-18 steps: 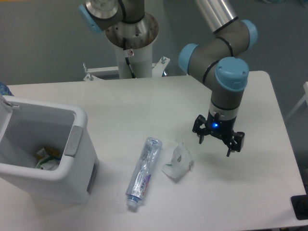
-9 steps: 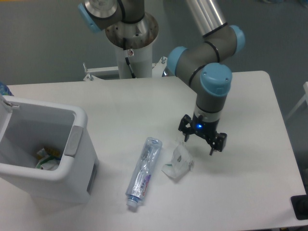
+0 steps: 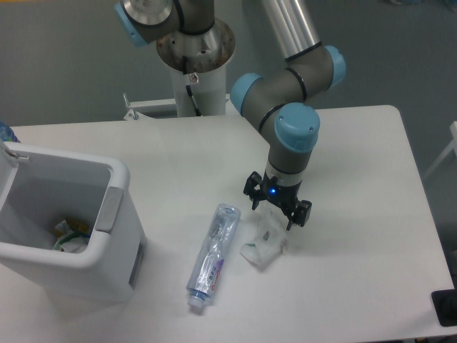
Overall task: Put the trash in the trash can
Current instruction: 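Move the gripper over the crumpled white tissue and lower it, then close the gripper on the crumpled white tissue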
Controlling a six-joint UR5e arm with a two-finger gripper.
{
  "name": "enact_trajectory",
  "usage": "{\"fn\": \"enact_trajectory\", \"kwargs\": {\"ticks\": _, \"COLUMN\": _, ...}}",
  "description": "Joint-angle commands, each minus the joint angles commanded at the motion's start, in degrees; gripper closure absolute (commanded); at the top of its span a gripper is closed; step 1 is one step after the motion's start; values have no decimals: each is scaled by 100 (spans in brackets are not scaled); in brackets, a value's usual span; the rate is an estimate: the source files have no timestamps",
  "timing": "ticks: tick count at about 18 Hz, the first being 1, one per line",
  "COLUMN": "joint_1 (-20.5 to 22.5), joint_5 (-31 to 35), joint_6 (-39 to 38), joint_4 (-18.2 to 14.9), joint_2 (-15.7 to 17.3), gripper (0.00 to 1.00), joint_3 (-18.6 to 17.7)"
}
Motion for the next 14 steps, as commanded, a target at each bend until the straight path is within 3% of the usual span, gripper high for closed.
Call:
{"fn": "enact_trajectory", "kwargs": {"ticks": 1, "joint_1": 9, "joint_5": -26, "joint_6": 35, "joint_4": 9, "joint_2": 17, "gripper": 100, "joint_3": 26}}
{"fn": "enact_trajectory", "kwargs": {"ticks": 10, "joint_1": 26, "joint_5": -70, "joint_6": -35, "joint_4": -17, "joint_2": 114, "gripper": 100, "joint_3": 219}}
{"fn": "enact_trajectory", "kwargs": {"ticks": 14, "joint_1": 44, "joint_5": -535, "joint_6": -341, "joint_4": -26, "joint_2": 123, "gripper": 100, "joint_3": 369}}
